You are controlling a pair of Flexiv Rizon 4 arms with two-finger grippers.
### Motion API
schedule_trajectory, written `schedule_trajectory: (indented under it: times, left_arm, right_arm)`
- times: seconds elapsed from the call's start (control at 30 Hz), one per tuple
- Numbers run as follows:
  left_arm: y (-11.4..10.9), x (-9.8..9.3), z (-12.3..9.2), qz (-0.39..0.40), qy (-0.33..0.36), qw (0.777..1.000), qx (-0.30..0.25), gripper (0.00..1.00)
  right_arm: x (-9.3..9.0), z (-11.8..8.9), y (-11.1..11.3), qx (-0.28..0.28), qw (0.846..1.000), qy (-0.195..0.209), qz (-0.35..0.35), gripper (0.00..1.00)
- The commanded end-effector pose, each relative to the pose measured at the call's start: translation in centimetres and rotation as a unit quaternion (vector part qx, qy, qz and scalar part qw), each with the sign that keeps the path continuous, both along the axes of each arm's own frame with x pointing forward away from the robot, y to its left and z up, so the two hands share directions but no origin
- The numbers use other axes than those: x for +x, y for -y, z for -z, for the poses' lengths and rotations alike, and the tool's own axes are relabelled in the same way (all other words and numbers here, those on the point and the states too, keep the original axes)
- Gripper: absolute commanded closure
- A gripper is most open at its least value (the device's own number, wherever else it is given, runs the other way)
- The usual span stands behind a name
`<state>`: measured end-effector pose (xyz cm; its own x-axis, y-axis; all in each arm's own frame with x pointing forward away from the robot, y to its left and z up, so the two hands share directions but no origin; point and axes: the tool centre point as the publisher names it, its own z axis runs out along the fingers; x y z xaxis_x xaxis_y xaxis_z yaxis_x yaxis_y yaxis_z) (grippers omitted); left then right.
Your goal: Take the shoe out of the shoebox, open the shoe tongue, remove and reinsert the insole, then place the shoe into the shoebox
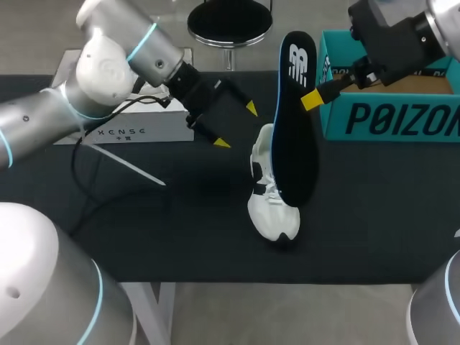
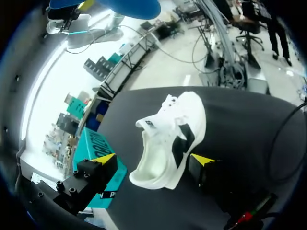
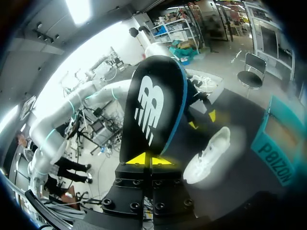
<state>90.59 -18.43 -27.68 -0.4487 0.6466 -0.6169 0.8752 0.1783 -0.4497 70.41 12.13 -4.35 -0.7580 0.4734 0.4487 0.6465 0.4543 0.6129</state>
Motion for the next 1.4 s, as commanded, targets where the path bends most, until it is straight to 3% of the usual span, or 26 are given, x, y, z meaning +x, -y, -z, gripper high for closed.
schedule_trajectory:
  times: [0.03,0.07,0.13,0.23,0.3,0.37,0.47,0.73,0.97,1.17,1.4]
  left_arm:
    - [-0.1,-0.4,0.3,-0.03,0.014,0.998,-0.056,0.0]
    - [-0.1,-0.4,0.3,-0.03,0.014,0.998,-0.056,0.0]
    - [0.6,1.0,-2.6,-0.033,0.094,0.987,-0.126,0.0]
    - [0.7,2.6,-6.6,-0.032,0.245,0.95,-0.191,0.0]
    - [0.1,3.3,-8.6,-0.046,0.31,0.919,-0.239,0.0]
    - [-0.6,3.5,-9.9,-0.046,0.365,0.89,-0.27,0.0]
    - [-1.6,3.2,-10.5,-0.04,0.405,0.863,-0.299,0.0]
    - [-4.1,1.4,-9.1,-0.018,0.388,0.832,-0.396,0.0]
    - [-5.9,1.0,-7.4,0.028,0.354,0.809,-0.468,0.0]
    - [-6.0,0.9,-7.1,0.063,0.332,0.792,-0.508,0.0]
    - [-4.9,0.6,-7.6,0.063,0.314,0.79,-0.524,0.0]
  right_arm:
    - [0.2,0.0,-0.2,-0.001,1.0,-0.001,0.0,1.0]
    - [0.2,0.0,-0.2,-0.001,1.0,-0.001,0.0,1.0]
    - [0.2,0.0,-0.2,-0.001,1.0,-0.001,0.0,1.0]
    - [0.2,0.0,-0.2,-0.001,1.0,-0.001,0.0,1.0]
    - [0.2,0.0,-0.2,-0.001,1.0,-0.001,0.0,1.0]
    - [0.2,0.0,-0.2,-0.001,1.0,-0.001,0.0,1.0]
    - [0.2,0.0,-0.2,-0.001,1.0,-0.001,0.0,1.0]
    - [0.2,0.0,-0.2,-0.001,1.0,-0.001,0.0,1.0]
    - [0.2,0.0,-0.2,-0.001,1.0,-0.001,0.0,1.0]
    - [0.2,0.0,-0.2,-0.001,1.0,-0.001,0.0,1.0]
    - [0.2,0.0,-0.2,-0.001,1.0,-0.001,0.0,1.0]
